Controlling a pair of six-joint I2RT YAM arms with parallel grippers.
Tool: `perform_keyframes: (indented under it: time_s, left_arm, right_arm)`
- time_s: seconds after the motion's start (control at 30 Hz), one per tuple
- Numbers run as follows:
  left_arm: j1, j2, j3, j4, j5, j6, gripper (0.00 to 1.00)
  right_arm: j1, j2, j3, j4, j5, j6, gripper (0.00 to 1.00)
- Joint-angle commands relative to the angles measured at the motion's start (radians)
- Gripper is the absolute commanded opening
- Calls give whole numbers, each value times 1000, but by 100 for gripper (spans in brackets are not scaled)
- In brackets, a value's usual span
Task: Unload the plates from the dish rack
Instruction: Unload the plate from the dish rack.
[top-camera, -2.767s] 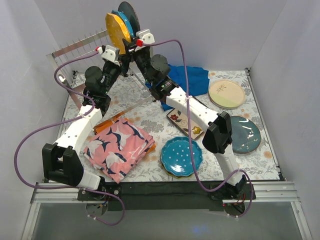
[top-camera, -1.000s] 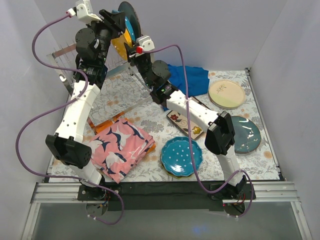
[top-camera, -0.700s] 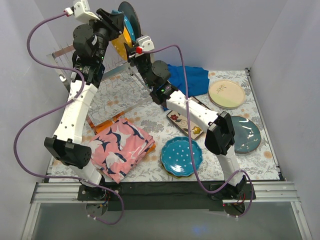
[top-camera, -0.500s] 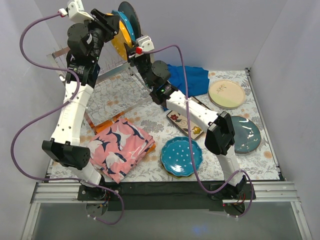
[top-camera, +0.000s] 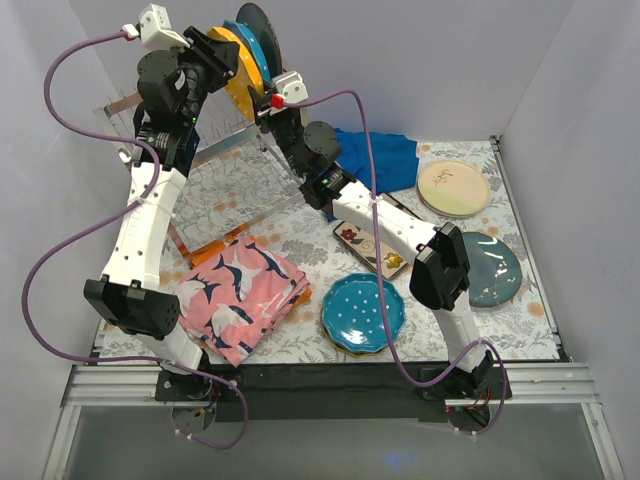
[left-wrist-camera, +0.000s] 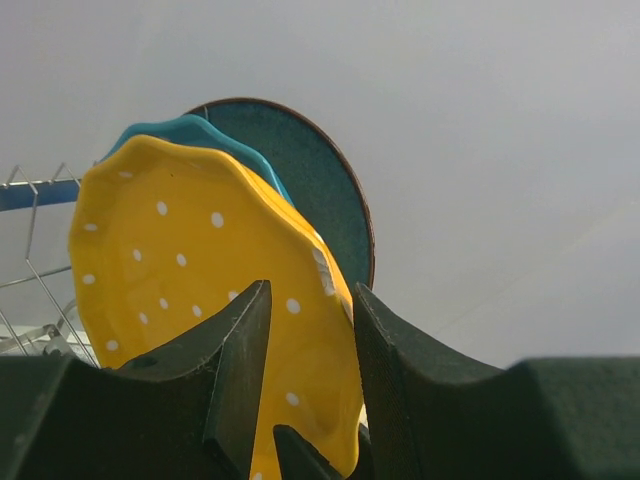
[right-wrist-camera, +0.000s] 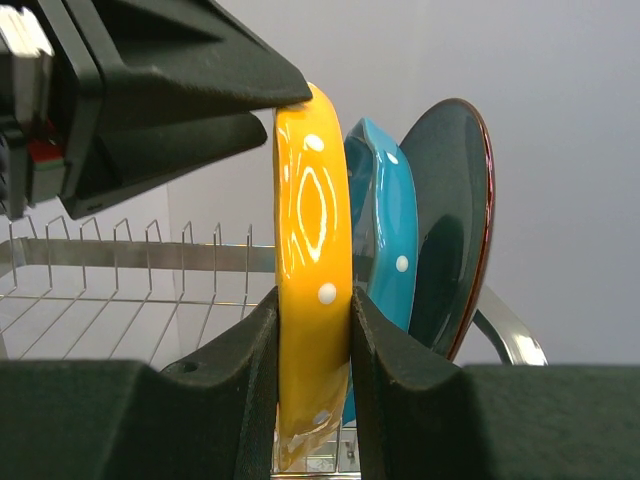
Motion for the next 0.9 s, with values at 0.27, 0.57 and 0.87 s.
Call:
perform_keyframes:
  time_s: [0.27,0.57,0.87]
  left_arm:
    - [1,-3,-42,63,115,-65,31]
    - [1,-25,-51,84,151,-90,0]
    - [1,-92,-94,172,214,-76,0]
  right_arm:
    - [9,7,-10,-71,-7,-50,1]
    - [22,19,2,-62,-7,-90,1]
    - [22,8,8,-50,-18,-103,1]
